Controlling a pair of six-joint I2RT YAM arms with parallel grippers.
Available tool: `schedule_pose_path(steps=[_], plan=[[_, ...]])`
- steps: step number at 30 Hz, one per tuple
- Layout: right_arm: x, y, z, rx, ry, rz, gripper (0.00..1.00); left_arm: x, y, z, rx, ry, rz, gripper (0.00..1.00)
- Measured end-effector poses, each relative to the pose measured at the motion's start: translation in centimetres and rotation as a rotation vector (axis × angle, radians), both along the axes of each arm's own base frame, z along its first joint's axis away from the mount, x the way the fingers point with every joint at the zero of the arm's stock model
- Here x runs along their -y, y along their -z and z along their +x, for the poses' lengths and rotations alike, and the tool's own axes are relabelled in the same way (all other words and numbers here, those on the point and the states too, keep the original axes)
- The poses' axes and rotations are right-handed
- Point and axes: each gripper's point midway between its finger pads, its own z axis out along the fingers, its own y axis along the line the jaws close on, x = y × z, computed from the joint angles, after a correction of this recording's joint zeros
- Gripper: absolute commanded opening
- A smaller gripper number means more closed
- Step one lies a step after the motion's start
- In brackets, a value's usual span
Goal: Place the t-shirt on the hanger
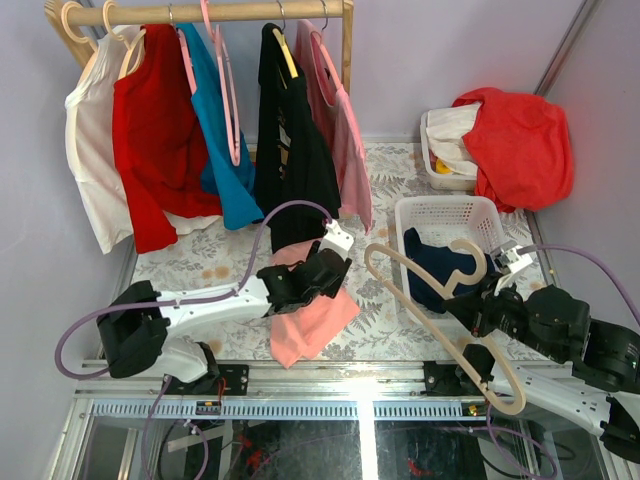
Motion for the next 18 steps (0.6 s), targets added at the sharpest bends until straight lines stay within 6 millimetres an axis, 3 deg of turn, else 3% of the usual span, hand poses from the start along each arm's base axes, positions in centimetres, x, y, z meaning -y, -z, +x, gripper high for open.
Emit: schedule_pose_path(steps=[8, 18], plan=[[0.2, 0.0, -0.1, 0.000, 0.002, 0.006, 0.00, -1.6, 3.0, -0.7, -0.034, -0.002, 0.066, 0.44], [0.3, 0.3, -0.2, -0.002, 0.003, 0.002, 0.00, -2.4, 3.7, -0.7, -0.038, -0.003, 0.066, 0.44]])
